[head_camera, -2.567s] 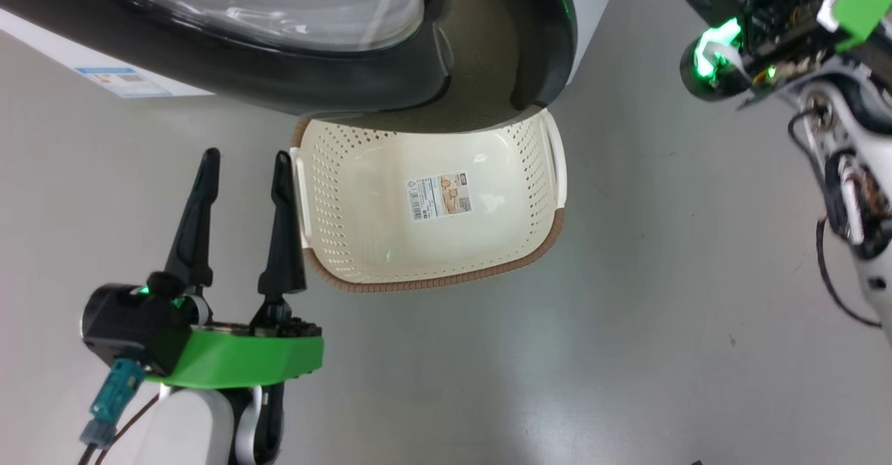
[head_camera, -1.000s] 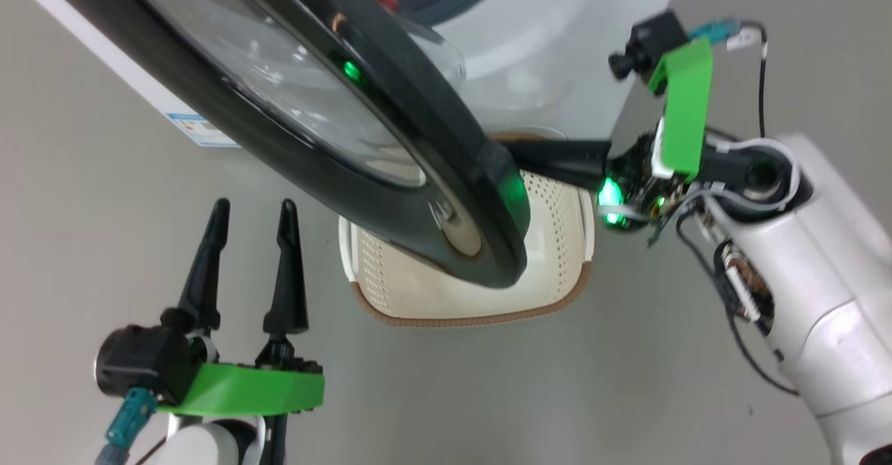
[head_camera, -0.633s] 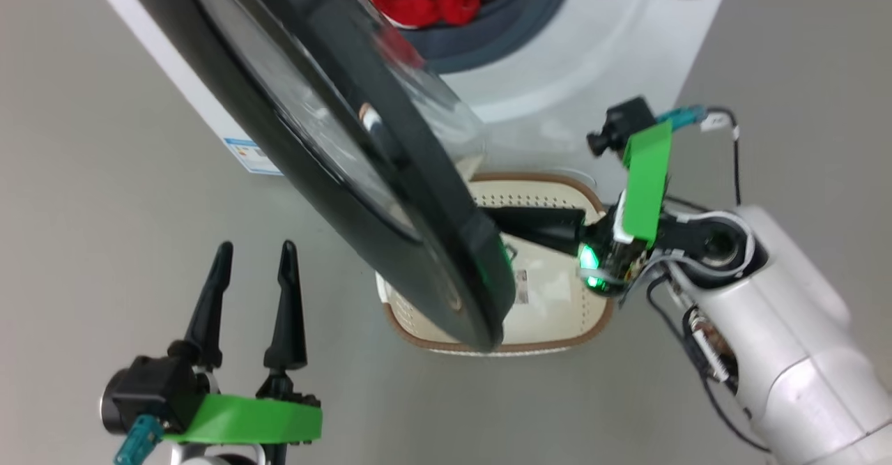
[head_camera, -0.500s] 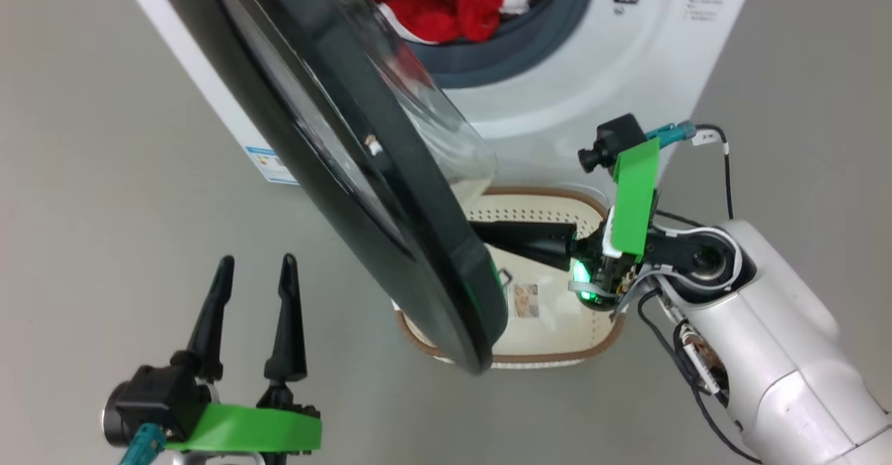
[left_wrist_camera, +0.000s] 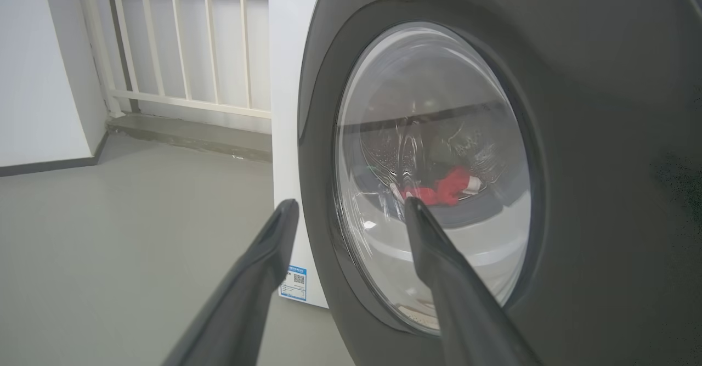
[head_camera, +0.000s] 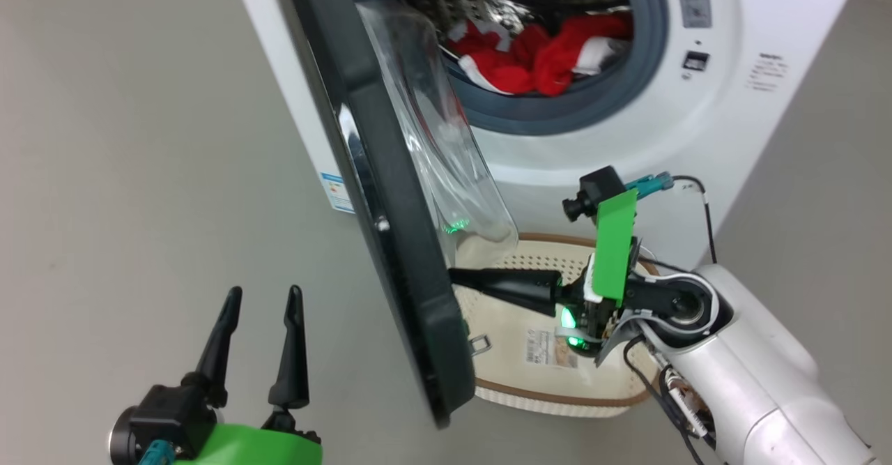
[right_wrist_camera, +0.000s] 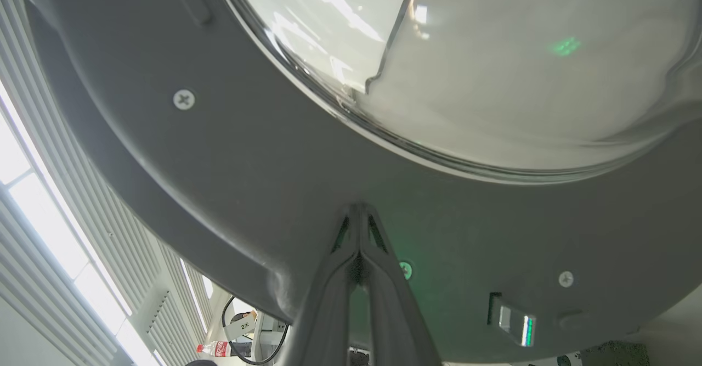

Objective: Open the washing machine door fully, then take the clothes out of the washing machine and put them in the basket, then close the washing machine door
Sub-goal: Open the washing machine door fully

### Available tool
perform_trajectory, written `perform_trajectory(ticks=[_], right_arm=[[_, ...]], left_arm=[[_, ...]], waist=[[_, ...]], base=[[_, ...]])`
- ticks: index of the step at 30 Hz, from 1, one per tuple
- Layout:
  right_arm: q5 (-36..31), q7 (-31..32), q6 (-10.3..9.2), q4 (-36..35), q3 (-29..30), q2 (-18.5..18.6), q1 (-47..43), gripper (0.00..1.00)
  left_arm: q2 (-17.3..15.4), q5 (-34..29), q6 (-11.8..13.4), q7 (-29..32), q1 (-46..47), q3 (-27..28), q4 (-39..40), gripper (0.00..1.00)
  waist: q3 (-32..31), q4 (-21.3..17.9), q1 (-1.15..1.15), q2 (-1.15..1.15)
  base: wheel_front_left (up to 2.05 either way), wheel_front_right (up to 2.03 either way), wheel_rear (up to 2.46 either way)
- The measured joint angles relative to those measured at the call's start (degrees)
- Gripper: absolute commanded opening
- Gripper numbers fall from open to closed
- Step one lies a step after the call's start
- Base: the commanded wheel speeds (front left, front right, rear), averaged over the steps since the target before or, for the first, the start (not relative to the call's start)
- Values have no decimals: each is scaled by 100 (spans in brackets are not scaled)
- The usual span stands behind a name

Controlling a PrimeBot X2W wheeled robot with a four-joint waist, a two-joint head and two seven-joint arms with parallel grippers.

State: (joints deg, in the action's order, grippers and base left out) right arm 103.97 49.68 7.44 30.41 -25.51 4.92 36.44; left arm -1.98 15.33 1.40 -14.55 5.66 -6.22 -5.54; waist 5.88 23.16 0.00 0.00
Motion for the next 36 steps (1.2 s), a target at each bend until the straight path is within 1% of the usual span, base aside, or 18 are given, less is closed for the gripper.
perform_trajectory(ticks=[7,14,22,27,32,33,34,35,36], right_arm=[[289,-282,0,-12,-259,-22,-144,0],[479,-443,0,93,-675,-46,-115,0],[658,-637,0,148,-1020,-47,39,0],[682,-734,0,245,-1044,-54,44,0],[472,-790,0,282,-957,-83,40,0],[300,-835,0,274,-923,-81,39,17],[110,-928,0,249,-884,-59,35,41],[-94,-1053,0,212,-844,-37,31,71],[-263,-1165,0,137,-817,18,13,98]], left_arm=[[-4,-77,-143,0,-20,-59,-140,100],[-11,-77,-135,0,-205,75,-74,100],[-14,-74,-114,0,-343,192,65,100],[-14,-57,-85,0,-344,202,77,100],[-15,-9,-85,0,-344,192,40,100],[-15,-9,-85,0,-344,191,22,100],[-15,-8,-85,0,-344,191,-1,100],[-15,-2,-86,0,-344,189,-27,100],[-16,-1,-86,0,-344,188,-53,100]], waist=[[-229,405,0,0],[-372,697,0,0],[-342,762,0,0],[-340,754,0,0],[-397,718,0,0],[-412,708,0,0],[-428,697,0,0],[-445,686,0,0],[-465,676,0,0]], base=[[0,0,0],[0,0,0],[0,0,0],[0,0,0],[0,0,0],[0,0,0],[0,0,0],[0,0,0],[0,0,0]])
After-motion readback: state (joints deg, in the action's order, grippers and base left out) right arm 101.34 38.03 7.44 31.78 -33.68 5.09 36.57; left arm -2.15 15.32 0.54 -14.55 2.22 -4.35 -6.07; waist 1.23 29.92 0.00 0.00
